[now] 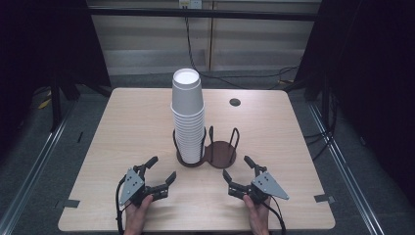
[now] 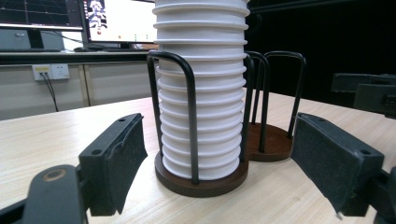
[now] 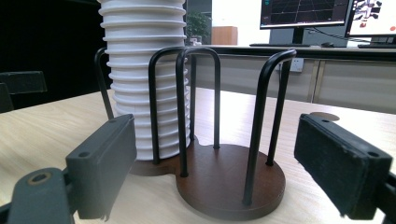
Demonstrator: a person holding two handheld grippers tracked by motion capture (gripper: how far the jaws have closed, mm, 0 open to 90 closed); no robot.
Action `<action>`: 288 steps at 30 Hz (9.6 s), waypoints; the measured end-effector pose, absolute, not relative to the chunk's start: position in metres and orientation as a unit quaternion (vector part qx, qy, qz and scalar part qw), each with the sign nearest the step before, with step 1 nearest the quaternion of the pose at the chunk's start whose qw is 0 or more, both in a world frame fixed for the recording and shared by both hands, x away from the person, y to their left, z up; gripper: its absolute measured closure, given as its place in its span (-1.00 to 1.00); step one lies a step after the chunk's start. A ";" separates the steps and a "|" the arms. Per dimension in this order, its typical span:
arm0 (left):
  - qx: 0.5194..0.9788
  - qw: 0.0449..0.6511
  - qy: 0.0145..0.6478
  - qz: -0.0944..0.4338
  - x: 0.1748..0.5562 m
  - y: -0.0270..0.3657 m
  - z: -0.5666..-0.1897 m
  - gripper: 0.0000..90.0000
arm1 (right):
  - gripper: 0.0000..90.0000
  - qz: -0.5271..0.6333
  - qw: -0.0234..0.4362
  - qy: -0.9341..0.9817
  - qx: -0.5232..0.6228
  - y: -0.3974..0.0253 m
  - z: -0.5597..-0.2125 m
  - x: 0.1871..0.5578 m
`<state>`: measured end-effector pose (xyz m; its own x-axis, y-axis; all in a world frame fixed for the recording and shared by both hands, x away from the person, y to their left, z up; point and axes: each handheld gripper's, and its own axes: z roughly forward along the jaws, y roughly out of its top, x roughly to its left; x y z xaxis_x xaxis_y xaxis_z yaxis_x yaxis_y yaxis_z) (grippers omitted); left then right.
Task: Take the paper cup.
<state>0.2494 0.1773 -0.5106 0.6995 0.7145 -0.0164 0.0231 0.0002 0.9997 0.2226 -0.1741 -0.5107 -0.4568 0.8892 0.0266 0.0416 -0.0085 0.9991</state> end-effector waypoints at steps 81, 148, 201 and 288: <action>0.663 0.650 0.265 0.260 0.249 0.180 -0.510 -0.64 | -0.64 0.606 0.174 0.712 0.309 -0.147 -0.394 0.275; 0.665 0.654 0.258 0.253 0.249 0.180 -0.510 -0.64 | -0.71 0.544 0.146 0.787 0.251 -0.104 -0.257 0.362; 0.664 0.656 0.257 0.250 0.249 0.180 -0.510 -0.64 | -0.57 0.540 0.154 0.791 0.244 -0.079 -0.236 0.378; 0.668 0.652 0.256 0.251 0.249 0.181 -0.510 -0.65 | -0.55 0.656 0.185 0.686 0.256 -0.160 -0.217 0.318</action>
